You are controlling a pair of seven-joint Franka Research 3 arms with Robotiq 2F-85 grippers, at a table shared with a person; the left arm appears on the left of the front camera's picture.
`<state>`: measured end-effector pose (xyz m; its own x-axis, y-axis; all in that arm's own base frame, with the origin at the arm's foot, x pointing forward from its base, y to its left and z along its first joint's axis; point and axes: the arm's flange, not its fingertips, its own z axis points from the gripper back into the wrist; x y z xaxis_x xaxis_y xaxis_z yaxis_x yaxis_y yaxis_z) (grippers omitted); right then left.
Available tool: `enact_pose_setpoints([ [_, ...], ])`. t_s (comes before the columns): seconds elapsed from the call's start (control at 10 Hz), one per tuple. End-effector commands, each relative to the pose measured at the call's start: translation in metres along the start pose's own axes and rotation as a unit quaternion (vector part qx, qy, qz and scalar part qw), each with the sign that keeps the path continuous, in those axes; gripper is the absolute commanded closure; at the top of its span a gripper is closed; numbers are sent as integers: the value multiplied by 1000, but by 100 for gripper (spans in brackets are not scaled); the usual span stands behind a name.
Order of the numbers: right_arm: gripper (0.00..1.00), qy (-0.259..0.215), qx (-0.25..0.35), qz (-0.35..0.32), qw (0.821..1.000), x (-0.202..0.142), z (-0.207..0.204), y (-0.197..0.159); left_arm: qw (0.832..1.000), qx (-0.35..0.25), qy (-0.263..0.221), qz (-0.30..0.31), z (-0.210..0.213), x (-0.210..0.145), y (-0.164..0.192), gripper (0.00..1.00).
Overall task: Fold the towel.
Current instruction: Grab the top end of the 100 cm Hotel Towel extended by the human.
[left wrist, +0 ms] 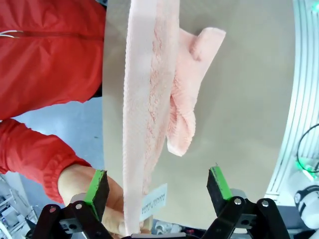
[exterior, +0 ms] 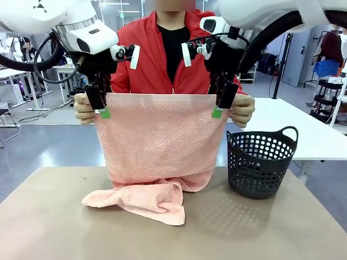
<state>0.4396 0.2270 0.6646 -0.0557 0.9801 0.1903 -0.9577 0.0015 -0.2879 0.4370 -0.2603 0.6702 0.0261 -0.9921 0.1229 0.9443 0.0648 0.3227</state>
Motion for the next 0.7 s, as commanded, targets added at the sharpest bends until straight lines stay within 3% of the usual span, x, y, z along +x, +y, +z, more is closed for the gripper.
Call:
enact_pose_setpoints([
  [0.0, 0, 16, -11, -19, 1000, -3, -12, -4, 1000, -6, -18, -4, -9, -4, 6, 0],
  [0.2, 0, 19, -10, -21, 1000, -5, -22, -4, 1000, -9, -19, -6, -18, -4, 7, 2],
  [0.3, 39, 20, -12, -21, 1000, -6, -24, -3, 1000, -8, -17, -1, -20, -6, 8, 58],
  [0.4, 59, 20, -15, -22, 999, -6, -24, -2, 1000, -7, -17, -1, -21, -6, 9, 61],
  [0.5, 99, 21, -15, -22, 999, -7, -23, -2, 1000, -6, -17, -3, -20, -8, 8, 100],
  [0.6, 100, 22, -14, -21, 999, -7, -23, -1, 1000, -5, -16, -5, -18, -8, 7, 100],
])
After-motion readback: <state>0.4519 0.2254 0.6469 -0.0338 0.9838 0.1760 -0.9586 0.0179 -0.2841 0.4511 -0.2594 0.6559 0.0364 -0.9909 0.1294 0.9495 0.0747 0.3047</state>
